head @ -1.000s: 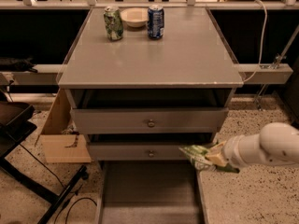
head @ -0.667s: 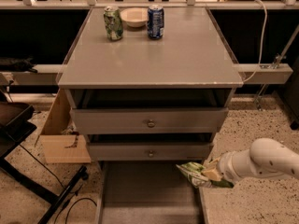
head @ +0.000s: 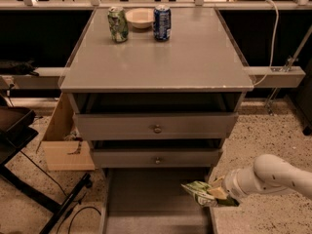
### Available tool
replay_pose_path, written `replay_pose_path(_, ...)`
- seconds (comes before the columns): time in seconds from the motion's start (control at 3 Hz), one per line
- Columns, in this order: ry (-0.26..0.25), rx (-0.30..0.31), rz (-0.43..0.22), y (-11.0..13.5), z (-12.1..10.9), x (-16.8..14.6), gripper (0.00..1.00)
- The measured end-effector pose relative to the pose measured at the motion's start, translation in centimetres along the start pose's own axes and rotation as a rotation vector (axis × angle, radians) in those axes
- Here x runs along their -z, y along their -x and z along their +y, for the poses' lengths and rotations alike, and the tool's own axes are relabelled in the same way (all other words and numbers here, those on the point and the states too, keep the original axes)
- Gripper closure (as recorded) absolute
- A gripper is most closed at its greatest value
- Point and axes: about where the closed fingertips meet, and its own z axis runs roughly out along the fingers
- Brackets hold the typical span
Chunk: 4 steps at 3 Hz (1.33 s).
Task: Place green jalapeno chip bag into bottom drawer
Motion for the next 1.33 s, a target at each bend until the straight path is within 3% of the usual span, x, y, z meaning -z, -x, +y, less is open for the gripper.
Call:
replay_pose_path(0.33,0.017,0.001,0.014,-1.7,-0.7,-2.8,1.0)
replay_pose_path(1.0,0.038,0.029,0.019,-9.2,-3.6,-13.5,1.0)
replay_pose_path(1.33,0.074,0.056,-0.007,-9.6,-2.4,-16.9,1.0)
